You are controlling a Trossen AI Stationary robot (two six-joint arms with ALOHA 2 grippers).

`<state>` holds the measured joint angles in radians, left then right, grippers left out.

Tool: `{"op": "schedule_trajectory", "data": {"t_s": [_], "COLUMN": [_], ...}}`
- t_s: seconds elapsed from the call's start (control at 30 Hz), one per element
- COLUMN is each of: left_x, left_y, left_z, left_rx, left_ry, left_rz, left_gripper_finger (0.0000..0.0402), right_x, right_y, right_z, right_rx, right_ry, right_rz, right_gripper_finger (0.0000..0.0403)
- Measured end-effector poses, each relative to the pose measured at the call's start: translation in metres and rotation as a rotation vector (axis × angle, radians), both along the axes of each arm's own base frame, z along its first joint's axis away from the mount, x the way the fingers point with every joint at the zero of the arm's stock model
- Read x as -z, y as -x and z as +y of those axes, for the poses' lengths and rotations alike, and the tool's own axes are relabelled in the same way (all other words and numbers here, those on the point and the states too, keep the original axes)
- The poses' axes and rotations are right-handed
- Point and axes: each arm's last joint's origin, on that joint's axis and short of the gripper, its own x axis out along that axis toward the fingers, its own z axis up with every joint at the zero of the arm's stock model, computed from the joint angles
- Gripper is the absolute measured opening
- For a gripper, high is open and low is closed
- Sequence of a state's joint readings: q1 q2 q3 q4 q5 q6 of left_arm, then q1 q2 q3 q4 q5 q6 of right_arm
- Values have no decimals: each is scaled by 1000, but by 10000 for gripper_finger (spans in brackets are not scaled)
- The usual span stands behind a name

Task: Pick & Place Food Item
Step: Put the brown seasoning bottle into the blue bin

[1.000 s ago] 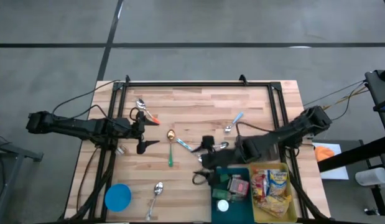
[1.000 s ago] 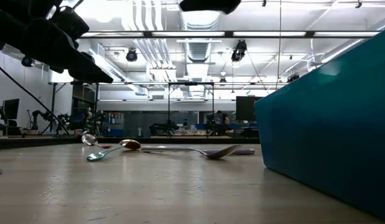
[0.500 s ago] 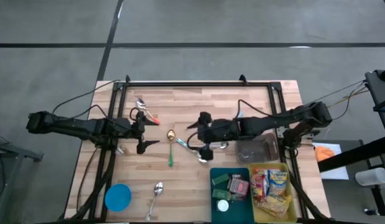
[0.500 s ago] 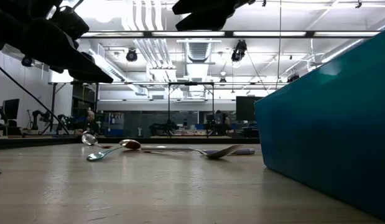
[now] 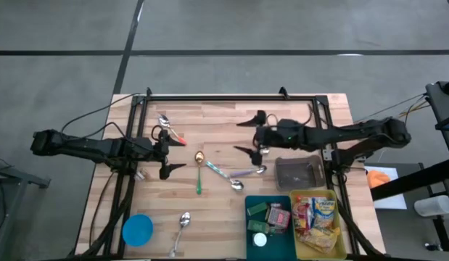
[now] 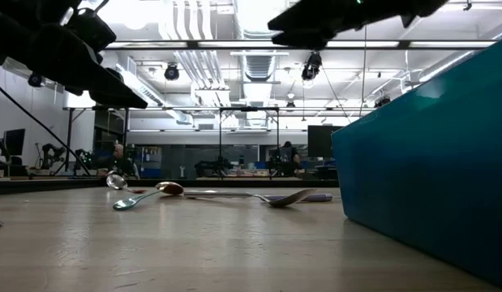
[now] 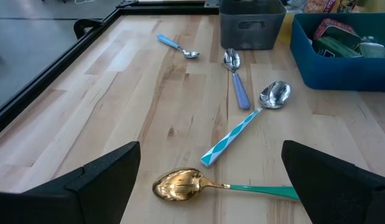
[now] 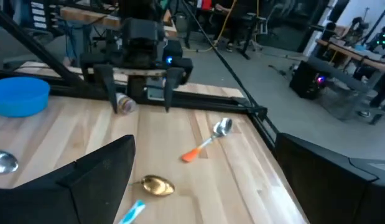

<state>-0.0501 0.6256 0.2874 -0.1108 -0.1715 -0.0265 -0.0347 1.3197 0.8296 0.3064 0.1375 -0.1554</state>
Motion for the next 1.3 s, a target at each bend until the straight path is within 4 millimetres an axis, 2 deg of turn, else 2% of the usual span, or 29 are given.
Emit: {"op": "schedule_trajectory", "data": {"t_s": [0.17,0.33,1.3], "left_x": [0,0,0], "left_y": [0,0,0], "left_z": [0,0,0], "left_rx": [0,-1,0], "left_ry": [0,3,-1], "left_rz": [0,0,0], "left_gripper_finger": [393,393,392], "right_x": [4,-3,-4], "right_y": [15,23,24], "right_z": [-2,-2,-1], "right_rx": [-19,-21,-21], "right_ry": [-8,0,-2], "right_rz": [6,-23,-29], "right_gripper_finger": [385,385,385]}}
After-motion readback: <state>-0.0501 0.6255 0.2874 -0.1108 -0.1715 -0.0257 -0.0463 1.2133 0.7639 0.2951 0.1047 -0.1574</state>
